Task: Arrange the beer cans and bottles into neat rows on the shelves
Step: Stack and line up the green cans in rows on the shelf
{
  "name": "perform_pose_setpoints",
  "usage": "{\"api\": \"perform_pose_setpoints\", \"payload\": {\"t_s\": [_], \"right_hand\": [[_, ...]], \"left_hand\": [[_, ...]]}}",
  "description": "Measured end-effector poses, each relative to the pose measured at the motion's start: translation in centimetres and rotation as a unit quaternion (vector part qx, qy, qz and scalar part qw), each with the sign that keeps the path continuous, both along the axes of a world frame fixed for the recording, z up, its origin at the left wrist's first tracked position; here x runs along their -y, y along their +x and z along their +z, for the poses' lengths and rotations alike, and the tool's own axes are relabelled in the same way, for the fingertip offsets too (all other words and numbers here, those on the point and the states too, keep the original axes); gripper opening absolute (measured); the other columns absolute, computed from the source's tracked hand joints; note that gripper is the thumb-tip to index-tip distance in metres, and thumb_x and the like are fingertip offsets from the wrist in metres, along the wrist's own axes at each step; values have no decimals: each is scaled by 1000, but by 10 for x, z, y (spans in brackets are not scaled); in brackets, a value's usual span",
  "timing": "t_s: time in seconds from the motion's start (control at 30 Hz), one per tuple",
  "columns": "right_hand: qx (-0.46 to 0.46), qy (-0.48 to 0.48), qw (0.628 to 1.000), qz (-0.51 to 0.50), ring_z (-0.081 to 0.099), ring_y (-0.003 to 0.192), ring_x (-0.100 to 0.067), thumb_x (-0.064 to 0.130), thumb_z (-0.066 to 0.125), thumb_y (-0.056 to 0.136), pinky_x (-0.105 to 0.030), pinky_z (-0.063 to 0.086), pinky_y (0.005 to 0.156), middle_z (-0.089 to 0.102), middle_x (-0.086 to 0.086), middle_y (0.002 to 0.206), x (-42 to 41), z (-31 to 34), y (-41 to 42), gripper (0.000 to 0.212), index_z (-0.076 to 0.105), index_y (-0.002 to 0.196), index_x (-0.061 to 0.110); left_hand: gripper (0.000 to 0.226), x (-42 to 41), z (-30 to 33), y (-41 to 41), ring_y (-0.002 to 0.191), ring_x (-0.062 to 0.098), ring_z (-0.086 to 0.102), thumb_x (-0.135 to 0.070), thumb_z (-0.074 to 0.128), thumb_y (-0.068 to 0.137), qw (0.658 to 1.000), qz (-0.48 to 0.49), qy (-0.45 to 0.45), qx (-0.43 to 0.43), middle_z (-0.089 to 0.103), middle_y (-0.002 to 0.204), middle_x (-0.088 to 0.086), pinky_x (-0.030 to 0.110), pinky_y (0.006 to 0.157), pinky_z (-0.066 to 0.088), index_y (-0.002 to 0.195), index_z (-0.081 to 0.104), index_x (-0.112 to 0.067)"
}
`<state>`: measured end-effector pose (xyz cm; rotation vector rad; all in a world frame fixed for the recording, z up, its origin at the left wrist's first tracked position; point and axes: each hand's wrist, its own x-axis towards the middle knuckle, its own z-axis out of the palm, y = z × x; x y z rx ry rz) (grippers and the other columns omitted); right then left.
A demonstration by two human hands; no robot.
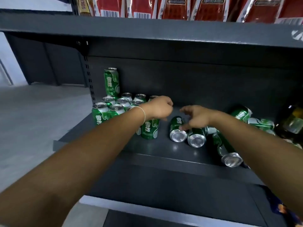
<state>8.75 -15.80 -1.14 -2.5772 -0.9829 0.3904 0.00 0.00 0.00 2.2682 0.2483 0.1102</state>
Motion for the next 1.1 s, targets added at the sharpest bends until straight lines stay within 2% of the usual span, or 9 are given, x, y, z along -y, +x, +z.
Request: {"api": "perform_pose_setpoints", "payload": {"t_s": [0.07,0.17,0.3,0.37,0.5,0.63,0.77,1.0,1.1], "right_hand": [[-2,-46,999,-5,43,138,-21,36,87,69,-32,36,113,37,-4,155,-7,1,-1,104,28,153,18],[-14,-67,997,-25,40,140,-21,34,89,66,-34,35,114,35,-2,157,-16,0,0,110,24,154,18],[2,-89,996,-30,40,140,-20,30,90,66,-29,36,111,34,0,157,-27,-2,1,112,22,155,21],[12,-108,994,-25,41,138,-20,29,90,65,-29,37,110,36,0,156,-32,-5,2,115,20,156,22],[2,-123,992,-18,39,140,-21,28,91,62,-33,38,111,33,1,157,-40,-13,10,122,13,156,29],[-16,-128,992,7,33,143,-19,28,92,59,-35,36,114,27,2,160,-41,-16,22,128,10,156,31],[-33,-145,988,47,26,146,-17,26,91,60,-34,33,116,20,2,162,-38,-17,36,129,5,156,31],[-9,-43,997,66,38,136,-16,27,92,51,-23,37,107,34,2,152,-32,-20,50,128,16,154,28],[16,43,997,60,48,122,-14,17,91,56,-17,42,95,42,2,141,-27,4,51,122,19,154,24]], "left_hand": [[22,-6,4,4,84,23,68,-12,45,94,1000,-11,4,-10,59,101,7,33,65,60,115,52,-15],[14,-15,8,11,88,27,71,-11,47,88,999,-31,14,-11,65,102,15,52,91,55,97,57,-16],[16,-23,9,20,79,27,66,-10,46,80,997,-53,55,1,65,84,14,35,76,52,88,59,-14],[18,-25,8,24,82,22,61,-10,47,82,996,-72,59,12,61,91,9,39,75,51,92,56,-22],[34,-27,6,29,109,23,59,-9,48,91,996,-75,37,31,60,117,6,38,96,53,122,60,-15],[29,-30,9,37,108,21,61,-8,48,90,997,-49,16,60,61,108,-2,37,93,55,111,65,-19],[28,-28,14,42,110,23,61,-4,47,92,997,-32,28,61,64,111,4,30,93,51,110,67,-9],[23,-32,12,48,106,29,64,-11,49,94,997,29,39,62,69,110,13,35,89,51,102,69,-1],[28,-37,21,52,105,31,63,-16,50,95,995,40,81,52,69,110,17,38,88,51,107,67,1]]}}
